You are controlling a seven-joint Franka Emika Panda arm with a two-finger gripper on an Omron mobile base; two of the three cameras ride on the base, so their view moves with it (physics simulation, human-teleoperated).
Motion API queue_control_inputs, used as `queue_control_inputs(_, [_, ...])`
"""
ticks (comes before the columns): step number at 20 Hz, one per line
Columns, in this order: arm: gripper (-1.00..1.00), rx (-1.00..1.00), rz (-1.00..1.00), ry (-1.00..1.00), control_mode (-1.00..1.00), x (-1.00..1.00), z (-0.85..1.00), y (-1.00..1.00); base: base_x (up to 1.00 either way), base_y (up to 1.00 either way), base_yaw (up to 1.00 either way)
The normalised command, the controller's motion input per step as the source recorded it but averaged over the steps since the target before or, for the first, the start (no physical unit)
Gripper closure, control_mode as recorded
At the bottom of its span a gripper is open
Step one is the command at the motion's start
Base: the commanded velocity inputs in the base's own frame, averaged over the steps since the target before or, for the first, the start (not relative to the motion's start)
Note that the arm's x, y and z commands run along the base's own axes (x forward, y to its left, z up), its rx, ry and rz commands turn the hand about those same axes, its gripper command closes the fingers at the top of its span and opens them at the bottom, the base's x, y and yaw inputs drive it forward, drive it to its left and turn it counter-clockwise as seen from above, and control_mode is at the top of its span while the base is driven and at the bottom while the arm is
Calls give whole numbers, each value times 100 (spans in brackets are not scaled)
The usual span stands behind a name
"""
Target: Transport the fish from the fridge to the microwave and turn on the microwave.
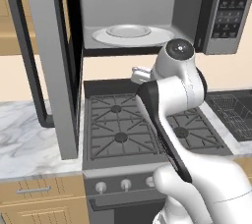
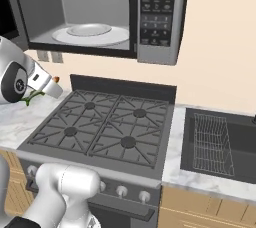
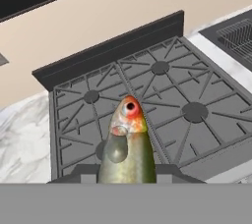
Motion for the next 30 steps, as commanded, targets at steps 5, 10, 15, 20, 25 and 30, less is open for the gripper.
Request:
queue_control_inputs(5, [100,0,0,0,100,0,0,0,40,3,0])
queue_control_inputs(10, [100,0,0,0,100,0,0,0,25,1,0])
queue_control_inputs(15, [100,0,1,1,-100,0,-4,0,0,0,0])
queue_control_inputs(20, [100,0,0,-1,-100,0,4,0,0,0,0])
queue_control_inputs(25, [100,-1,0,-5,-100,11,20,0,0,0,0])
queue_control_inputs(30, [100,-1,0,-9,-100,31,11,0,0,0,0])
